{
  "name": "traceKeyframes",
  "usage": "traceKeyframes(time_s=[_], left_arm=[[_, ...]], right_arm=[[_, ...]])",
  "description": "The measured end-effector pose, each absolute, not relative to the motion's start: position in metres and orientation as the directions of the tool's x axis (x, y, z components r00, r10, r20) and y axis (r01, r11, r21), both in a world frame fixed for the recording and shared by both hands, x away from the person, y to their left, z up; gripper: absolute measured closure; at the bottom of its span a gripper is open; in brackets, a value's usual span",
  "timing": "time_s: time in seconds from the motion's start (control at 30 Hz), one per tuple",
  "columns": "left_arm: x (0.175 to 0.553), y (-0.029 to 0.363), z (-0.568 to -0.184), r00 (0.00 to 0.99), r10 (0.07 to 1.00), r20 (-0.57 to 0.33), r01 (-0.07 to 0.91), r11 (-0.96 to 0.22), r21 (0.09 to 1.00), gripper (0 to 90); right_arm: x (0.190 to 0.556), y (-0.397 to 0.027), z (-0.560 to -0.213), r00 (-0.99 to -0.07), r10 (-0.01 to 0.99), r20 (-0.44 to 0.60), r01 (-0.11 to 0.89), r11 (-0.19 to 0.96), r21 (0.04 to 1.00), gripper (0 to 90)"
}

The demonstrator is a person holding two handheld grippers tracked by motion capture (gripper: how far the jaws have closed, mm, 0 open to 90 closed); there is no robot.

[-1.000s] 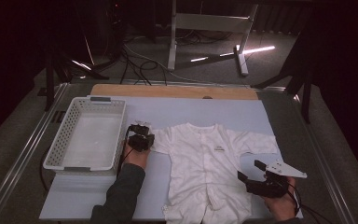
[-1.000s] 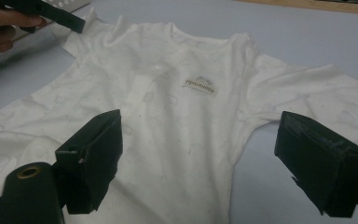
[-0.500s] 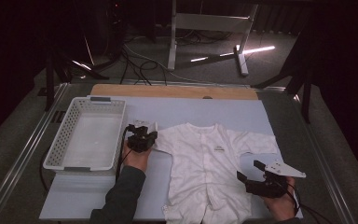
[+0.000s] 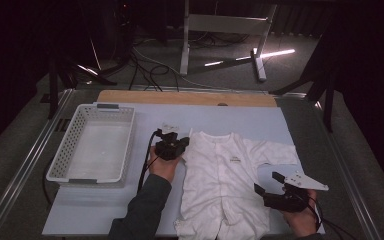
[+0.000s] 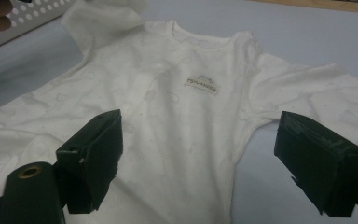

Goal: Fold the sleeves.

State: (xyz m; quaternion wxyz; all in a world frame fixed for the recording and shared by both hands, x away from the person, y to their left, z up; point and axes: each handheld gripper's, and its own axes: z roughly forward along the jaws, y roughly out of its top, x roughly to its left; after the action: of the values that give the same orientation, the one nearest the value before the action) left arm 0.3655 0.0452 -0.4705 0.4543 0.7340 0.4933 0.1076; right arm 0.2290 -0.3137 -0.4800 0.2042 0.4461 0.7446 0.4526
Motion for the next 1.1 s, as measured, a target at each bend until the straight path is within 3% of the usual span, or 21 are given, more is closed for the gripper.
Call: traceKeyframes(time_s=[0.3, 0.33, 0.37, 0.4, 0.5, 0.63, 0.77, 1.1], left_arm=[[0.369, 0.026, -0.481, 0.540, 0.773, -0.333, 0.643, -0.124, 0.756, 83.7], [0.369, 0.025, -0.481, 0.551, 0.762, -0.339, 0.640, -0.125, 0.758, 77.1], [0.369, 0.025, -0.481, 0.550, 0.770, -0.325, 0.633, -0.129, 0.763, 62.3], [0.370, 0.027, -0.481, 0.548, 0.769, -0.329, 0.632, -0.123, 0.766, 62.3], [0.373, 0.034, -0.480, 0.522, 0.786, -0.331, 0.637, -0.101, 0.764, 45.6], [0.376, 0.042, -0.480, 0.509, 0.806, -0.303, 0.631, -0.110, 0.768, 34.9], [0.378, 0.047, -0.482, 0.501, 0.815, -0.290, 0.636, -0.120, 0.762, 31.6], [0.385, 0.053, -0.492, 0.479, 0.829, -0.289, 0.659, -0.122, 0.742, 33.1]], right_arm=[[0.229, -0.313, -0.480, -0.518, 0.849, 0.099, 0.480, 0.193, 0.856, 15.4], [0.229, -0.313, -0.480, -0.518, 0.850, 0.097, 0.481, 0.195, 0.855, 15.5], [0.228, -0.313, -0.480, -0.518, 0.849, 0.100, 0.481, 0.192, 0.855, 15.5], [0.228, -0.313, -0.480, -0.518, 0.849, 0.100, 0.481, 0.192, 0.855, 15.5], [0.229, -0.314, -0.480, -0.517, 0.850, 0.101, 0.483, 0.193, 0.854, 15.5], [0.229, -0.313, -0.480, -0.521, 0.848, 0.099, 0.481, 0.195, 0.855, 15.4], [0.229, -0.313, -0.480, -0.520, 0.849, 0.098, 0.481, 0.196, 0.854, 15.4], [0.229, -0.314, -0.480, -0.524, 0.846, 0.100, 0.479, 0.196, 0.856, 15.4]])
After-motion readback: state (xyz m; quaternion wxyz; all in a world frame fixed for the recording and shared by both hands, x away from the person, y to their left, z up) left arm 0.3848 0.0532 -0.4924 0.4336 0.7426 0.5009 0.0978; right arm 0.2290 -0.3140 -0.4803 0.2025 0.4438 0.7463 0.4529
